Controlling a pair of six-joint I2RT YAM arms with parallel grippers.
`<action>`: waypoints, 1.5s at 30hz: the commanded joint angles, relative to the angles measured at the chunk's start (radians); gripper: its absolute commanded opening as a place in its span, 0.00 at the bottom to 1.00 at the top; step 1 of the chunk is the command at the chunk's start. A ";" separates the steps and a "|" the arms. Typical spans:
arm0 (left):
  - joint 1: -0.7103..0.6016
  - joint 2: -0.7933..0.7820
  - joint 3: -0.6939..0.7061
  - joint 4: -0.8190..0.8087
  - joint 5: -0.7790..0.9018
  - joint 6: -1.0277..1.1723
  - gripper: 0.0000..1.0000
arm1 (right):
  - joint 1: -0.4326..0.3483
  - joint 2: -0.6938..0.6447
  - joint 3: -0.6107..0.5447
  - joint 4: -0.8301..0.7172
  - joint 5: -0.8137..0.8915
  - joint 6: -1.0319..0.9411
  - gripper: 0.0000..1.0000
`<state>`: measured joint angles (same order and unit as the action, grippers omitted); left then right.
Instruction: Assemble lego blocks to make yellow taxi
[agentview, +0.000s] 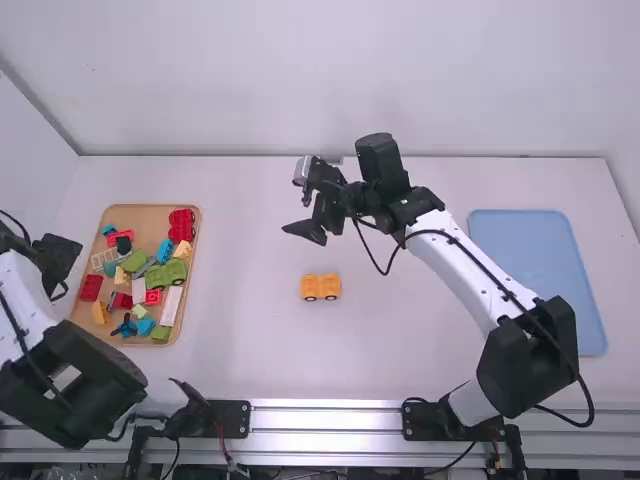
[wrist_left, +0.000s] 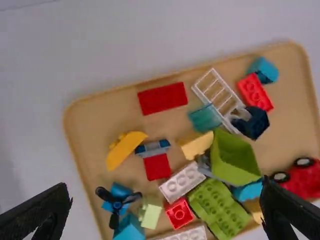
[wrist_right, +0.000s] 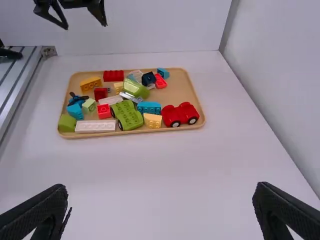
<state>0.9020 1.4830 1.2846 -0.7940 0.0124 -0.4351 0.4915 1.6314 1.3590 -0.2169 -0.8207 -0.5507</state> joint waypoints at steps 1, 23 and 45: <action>0.009 0.048 0.045 -0.003 0.114 0.188 0.99 | 0.000 0.003 0.037 0.001 0.018 0.000 0.99; -0.178 0.513 0.206 -0.120 -0.157 0.801 0.52 | -0.003 0.003 0.037 0.028 0.044 0.004 0.99; -0.141 0.513 -0.001 0.201 0.058 0.831 0.52 | -0.004 0.003 0.037 0.029 0.089 0.029 0.99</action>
<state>0.7681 1.9888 1.3060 -0.5995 0.0502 0.4160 0.4862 1.6314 1.3602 -0.1902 -0.7292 -0.5255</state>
